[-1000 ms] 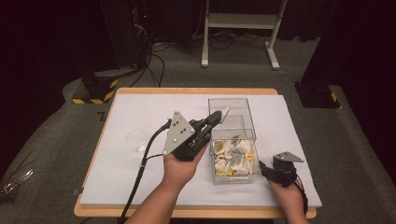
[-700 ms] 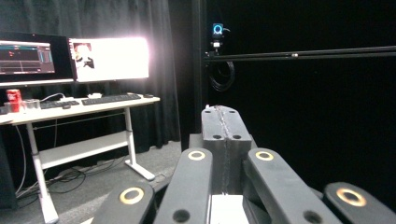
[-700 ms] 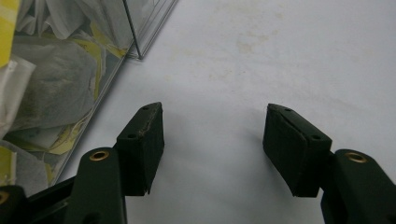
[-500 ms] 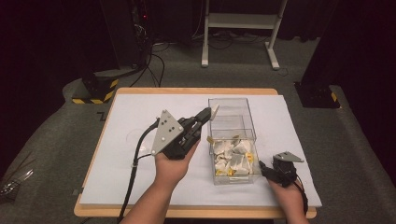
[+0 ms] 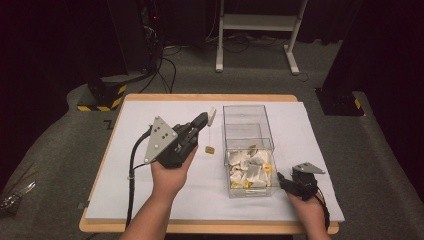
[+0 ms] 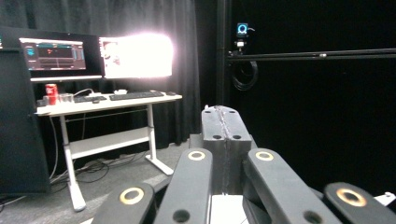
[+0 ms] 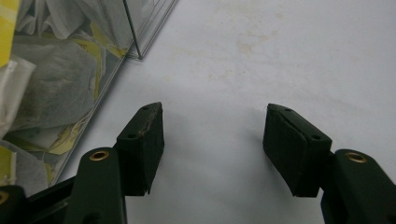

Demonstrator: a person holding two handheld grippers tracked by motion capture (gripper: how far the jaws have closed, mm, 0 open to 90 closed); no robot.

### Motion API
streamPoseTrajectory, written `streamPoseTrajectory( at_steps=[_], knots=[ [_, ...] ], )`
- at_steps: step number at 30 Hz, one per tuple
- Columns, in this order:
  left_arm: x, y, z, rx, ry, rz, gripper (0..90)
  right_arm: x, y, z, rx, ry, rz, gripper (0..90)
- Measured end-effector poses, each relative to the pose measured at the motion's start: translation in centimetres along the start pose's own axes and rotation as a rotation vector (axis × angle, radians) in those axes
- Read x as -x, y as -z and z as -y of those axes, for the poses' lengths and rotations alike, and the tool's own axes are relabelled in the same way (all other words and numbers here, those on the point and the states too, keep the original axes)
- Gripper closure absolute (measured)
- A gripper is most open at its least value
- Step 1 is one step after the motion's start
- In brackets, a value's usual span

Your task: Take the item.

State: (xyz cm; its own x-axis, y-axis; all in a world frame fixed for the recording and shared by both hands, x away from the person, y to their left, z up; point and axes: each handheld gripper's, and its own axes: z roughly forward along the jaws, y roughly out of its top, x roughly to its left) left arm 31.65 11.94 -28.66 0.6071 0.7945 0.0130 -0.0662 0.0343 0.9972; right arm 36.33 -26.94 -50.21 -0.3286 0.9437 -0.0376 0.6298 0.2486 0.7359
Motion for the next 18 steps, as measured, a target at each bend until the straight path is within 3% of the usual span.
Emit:
streamPoseTrajectory(
  at_steps=[18],
  knots=[
    [-3.5, 1.6, 0.7, -0.023, 0.001, -0.083, 90.0, 0.0, 0.0, 0.0, 0.001, 0.003, 0.000, 38.5]
  ],
)
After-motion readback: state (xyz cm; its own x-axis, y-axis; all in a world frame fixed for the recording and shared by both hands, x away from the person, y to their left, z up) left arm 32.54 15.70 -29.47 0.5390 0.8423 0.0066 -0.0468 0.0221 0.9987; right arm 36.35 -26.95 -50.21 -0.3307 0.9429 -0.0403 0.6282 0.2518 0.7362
